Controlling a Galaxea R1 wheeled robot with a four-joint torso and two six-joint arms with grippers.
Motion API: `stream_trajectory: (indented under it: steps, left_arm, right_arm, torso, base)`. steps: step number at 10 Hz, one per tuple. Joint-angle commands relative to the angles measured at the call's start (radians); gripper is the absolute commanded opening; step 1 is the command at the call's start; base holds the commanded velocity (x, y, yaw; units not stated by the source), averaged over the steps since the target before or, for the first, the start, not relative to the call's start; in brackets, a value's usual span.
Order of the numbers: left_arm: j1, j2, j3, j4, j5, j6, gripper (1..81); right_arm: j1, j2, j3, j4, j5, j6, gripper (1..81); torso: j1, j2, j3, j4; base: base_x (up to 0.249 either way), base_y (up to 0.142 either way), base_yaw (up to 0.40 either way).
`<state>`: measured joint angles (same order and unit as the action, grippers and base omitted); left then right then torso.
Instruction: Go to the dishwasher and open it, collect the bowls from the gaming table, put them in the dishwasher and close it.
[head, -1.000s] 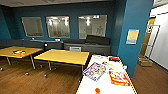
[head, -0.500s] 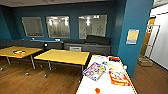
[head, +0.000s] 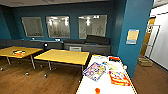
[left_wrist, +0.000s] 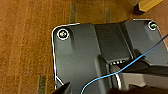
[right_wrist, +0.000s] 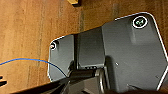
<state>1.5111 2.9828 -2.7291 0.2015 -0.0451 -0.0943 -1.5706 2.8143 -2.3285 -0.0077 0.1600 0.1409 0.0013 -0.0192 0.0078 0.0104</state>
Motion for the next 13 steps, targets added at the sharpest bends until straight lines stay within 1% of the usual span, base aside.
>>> stream_trajectory:
  steps: [1, 3, 4, 6, 7, 9, 10, 11, 13]
  left_arm:
    - [-0.048, -0.108, 0.167, 0.009, 0.045, 0.002, 81.1]
    - [-0.050, -0.100, 0.166, 0.007, 0.045, 0.002, 81.1]
    - [-0.051, -0.096, 0.164, 0.007, 0.045, 0.002, 81.1]
    - [-0.053, -0.086, 0.164, 0.009, 0.045, 0.004, 81.1]
    - [-0.054, -0.082, 0.163, 0.009, 0.045, 0.005, 81.1]
    - [-0.053, -0.076, 0.160, 0.009, 0.045, 0.005, 81.1]
    - [-0.054, -0.074, 0.160, 0.009, 0.045, 0.007, 81.1]
    - [-0.054, -0.073, 0.160, 0.009, 0.045, 0.007, 81.1]
    - [-0.054, -0.068, 0.157, 0.009, 0.045, 0.008, 81.1]
  right_arm:
    - [0.054, -0.271, 0.398, -0.003, -0.036, 0.003, 81.1]
    - [0.085, -0.445, 0.601, 0.002, -0.031, 0.006, 81.1]
    - [0.102, -0.511, 0.671, 0.002, -0.022, 0.006, 81.1]
    - [0.135, -0.685, 0.857, 0.005, 0.016, 0.008, 81.1]
    - [0.151, -0.762, 0.917, 0.006, 0.039, 0.009, 81.1]
    - [0.194, -0.902, 1.023, 0.008, 0.056, 0.026, 81.1]
    - [0.220, -0.948, 1.051, 0.009, 0.055, 0.046, 81.1]
    - [0.246, -0.980, 1.069, 0.009, 0.055, 0.063, 81.1]
    - [0.306, -1.054, 1.106, 0.011, 0.049, 0.095, 81.1]
  torso:
    - [0.000, 0.000, 0.000, 0.000]
    - [0.000, 0.000, 0.000, 0.000]
    - [0.000, 0.000, 0.000, 0.000]
    - [0.000, 0.000, 0.000, 0.000]
    - [0.000, 0.000, -0.051, 0.000]
    - [0.000, 0.000, -0.110, 0.000]
    - [-0.001, 0.000, -0.227, 0.000]
    - [0.000, 0.000, -0.171, 0.000]
    - [0.000, 0.000, -0.241, 0.000]
  base:
    - [0.000, 0.000, 0.000]
    - [0.000, 0.000, 0.000]
    - [0.000, 0.000, 0.000]
    - [0.000, 0.000, 0.000]
    - [0.000, 0.000, 0.000]
    - [0.000, 0.000, 0.000]
    - [0.000, 0.000, 0.000]
    - [0.000, 0.000, 0.000]
    - [0.000, 0.000, 0.000]
